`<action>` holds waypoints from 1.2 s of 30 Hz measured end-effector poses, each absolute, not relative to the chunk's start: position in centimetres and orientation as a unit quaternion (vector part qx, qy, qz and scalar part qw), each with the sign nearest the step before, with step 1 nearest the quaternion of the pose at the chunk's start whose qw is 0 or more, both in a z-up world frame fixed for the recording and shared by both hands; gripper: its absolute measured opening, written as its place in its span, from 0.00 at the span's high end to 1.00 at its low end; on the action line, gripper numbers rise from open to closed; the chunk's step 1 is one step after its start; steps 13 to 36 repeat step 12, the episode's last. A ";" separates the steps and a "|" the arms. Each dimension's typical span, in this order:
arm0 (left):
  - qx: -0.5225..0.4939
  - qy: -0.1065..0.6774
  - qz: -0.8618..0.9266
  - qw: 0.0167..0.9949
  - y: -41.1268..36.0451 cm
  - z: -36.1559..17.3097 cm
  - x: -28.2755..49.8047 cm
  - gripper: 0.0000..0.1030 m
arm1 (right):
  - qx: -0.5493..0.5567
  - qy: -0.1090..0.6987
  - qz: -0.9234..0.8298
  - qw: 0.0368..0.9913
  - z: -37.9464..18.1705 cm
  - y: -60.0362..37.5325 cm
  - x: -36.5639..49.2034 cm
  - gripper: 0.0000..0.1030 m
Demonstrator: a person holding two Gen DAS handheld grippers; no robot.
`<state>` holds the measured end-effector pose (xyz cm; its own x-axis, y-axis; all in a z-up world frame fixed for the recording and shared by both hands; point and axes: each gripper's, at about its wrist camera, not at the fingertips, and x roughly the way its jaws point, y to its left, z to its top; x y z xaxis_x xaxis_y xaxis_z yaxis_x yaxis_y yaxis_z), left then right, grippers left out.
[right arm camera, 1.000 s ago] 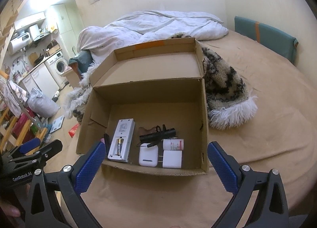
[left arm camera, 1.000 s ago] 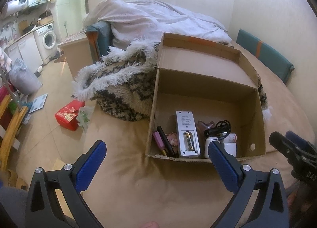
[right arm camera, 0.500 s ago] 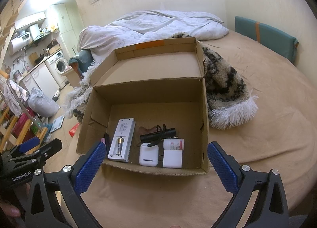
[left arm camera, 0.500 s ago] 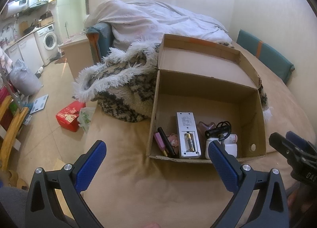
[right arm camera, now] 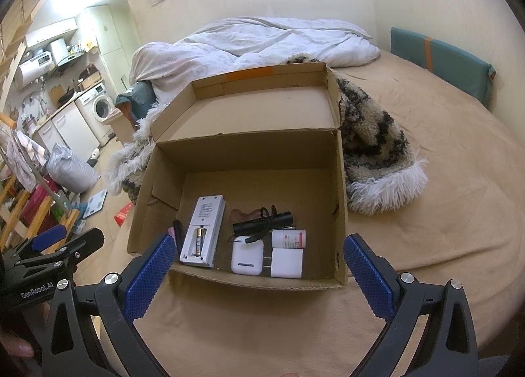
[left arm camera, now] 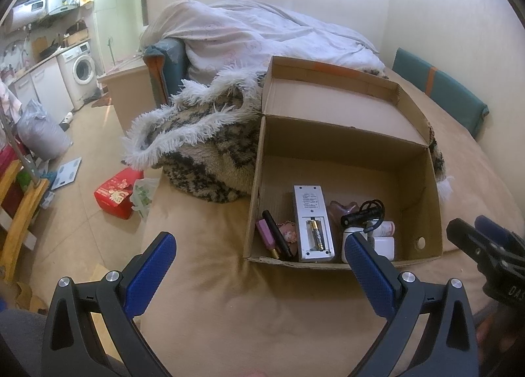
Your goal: Organize rigid objects
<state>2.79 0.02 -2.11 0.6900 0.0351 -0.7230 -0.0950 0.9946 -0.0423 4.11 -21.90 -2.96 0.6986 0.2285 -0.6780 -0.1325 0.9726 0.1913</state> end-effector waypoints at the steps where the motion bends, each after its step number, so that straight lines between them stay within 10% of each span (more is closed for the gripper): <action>1: -0.038 0.392 0.035 0.919 0.0 -2.1 2.7 0.00 | 0.065 0.375 0.098 0.919 -3.0 -21.9 4.1 0.00; 36: -0.035 0.390 0.037 0.920 0.1 -2.0 2.8 0.01 | 0.064 0.375 0.098 0.919 -3.0 -21.8 4.0 0.00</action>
